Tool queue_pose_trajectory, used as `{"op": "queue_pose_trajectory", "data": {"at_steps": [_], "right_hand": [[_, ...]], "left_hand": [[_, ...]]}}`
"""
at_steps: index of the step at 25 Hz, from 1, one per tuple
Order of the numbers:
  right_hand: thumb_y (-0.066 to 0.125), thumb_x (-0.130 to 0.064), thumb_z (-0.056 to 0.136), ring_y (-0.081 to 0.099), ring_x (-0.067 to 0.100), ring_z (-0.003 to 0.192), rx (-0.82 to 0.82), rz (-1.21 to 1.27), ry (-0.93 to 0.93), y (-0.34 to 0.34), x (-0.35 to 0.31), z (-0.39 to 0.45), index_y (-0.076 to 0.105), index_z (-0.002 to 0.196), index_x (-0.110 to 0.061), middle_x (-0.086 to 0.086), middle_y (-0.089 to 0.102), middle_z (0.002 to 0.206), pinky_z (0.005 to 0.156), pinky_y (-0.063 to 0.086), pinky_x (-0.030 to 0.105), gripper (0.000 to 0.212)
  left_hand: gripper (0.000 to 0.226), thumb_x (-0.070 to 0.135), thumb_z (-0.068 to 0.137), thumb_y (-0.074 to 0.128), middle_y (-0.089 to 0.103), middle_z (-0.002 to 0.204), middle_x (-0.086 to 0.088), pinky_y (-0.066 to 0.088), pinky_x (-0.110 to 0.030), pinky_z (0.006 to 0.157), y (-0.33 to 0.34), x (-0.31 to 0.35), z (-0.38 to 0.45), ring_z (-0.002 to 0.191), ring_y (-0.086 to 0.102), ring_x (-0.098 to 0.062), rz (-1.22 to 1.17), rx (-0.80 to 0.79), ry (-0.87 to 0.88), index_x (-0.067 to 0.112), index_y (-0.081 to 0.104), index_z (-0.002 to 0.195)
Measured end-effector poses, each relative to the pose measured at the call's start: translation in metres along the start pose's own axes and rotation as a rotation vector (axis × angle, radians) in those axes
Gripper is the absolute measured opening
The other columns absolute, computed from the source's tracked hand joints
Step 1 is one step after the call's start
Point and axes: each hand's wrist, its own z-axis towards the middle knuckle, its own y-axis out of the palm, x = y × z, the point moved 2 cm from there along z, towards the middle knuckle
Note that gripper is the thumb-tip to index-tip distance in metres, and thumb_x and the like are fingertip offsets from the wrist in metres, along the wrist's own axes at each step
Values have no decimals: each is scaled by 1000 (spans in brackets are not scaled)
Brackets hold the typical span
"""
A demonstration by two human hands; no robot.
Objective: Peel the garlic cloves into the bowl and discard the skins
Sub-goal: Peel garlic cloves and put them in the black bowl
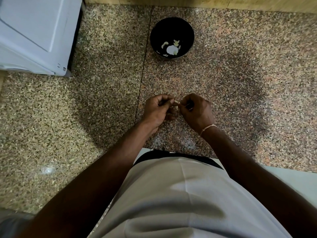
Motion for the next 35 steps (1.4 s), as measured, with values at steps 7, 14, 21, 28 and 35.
{"op": "queue_pose_trajectory", "data": {"at_steps": [7,14,21,28,35], "right_hand": [[70,-11,90,72,3,83,-11,162,36,1,-6,2,77,105,-16,-7,77,94,72,57,14,17],[74,-17,92,70,-4,82,-22,221,67,1,-3,2,78,102,-21,-13,74,90,68,52,9,11],[73,-14,90,73,5,83,18,235,66,1,-2,-2,76,99,-16,-7,76,92,71,63,29,10],[75,-11,88,72,2,81,41,225,45,-1,-4,-4,77,98,-17,-6,77,91,71,62,25,12],[82,-14,86,73,1,82,45,271,63,-5,-5,-7,76,101,-17,-9,76,90,72,61,21,17]], "left_hand": [[7,7,99,70,80,93,-8,64,-36,55,-1,0,0,69,73,-19,-30,-13,11,11,75,104],[9,2,96,72,79,86,-5,63,-35,53,3,4,-4,65,72,-17,-15,-6,69,11,73,100],[9,11,97,74,80,92,-11,64,-35,56,3,5,-6,63,72,-18,-2,-1,-7,7,75,105],[11,14,96,75,81,94,-8,65,-38,61,3,3,-6,65,73,-16,23,-12,-8,8,76,105],[3,12,96,74,80,89,-7,62,-32,54,5,5,-8,64,73,-14,27,-5,15,13,77,97]]}}
